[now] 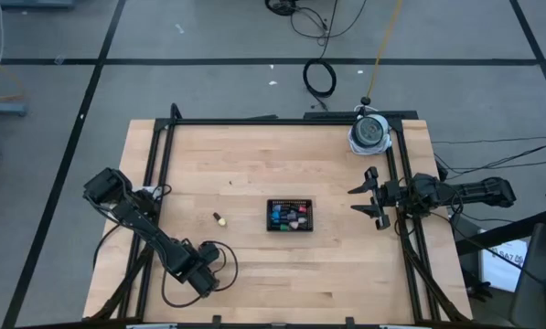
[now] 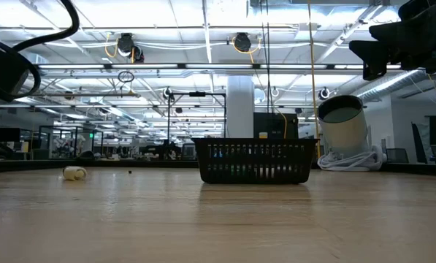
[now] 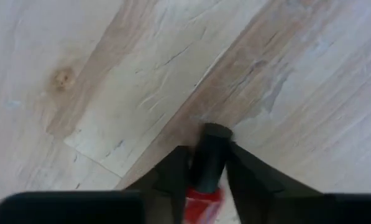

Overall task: Pick & Place Nail Polish
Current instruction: Put the red nail polish into the black bin

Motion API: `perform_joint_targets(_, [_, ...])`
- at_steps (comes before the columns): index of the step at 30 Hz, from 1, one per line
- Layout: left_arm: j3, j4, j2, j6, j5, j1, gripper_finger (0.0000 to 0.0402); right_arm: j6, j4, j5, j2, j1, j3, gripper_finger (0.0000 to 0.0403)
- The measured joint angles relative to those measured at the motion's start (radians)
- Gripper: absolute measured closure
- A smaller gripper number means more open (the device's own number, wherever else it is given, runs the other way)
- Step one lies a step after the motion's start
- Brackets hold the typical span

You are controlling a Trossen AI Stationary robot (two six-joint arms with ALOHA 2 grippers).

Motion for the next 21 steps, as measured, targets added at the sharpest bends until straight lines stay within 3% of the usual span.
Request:
perform_joint_targets(4, [0.001, 0.001, 0.0, -0.005, -0.051, 0.003, 0.0367, 0.0, 0.0, 0.0, 0.0, 0.0, 0.0, 0.0211])
perform_joint_targets(11, [-0.005, 0.011, -0.003, -0.008, -0.216, 0.029, 0.0369, 0.0, 0.0, 0.0, 0.0, 0.0, 0.0, 0.0211])
perform_joint_targets(16, [-0.012, 0.091, -0.087, 0.056, -0.45, 0.07, 0.0369, 0.0, 0.0, 0.0, 0.0, 0.0, 0.0, 0.0211])
perform_joint_targets(21, [-0.009, 0.192, -0.219, 0.25, -0.768, 0.086, 0.0369, 0.0, 0.0, 0.0, 0.0, 0.0, 0.0, 0.0211])
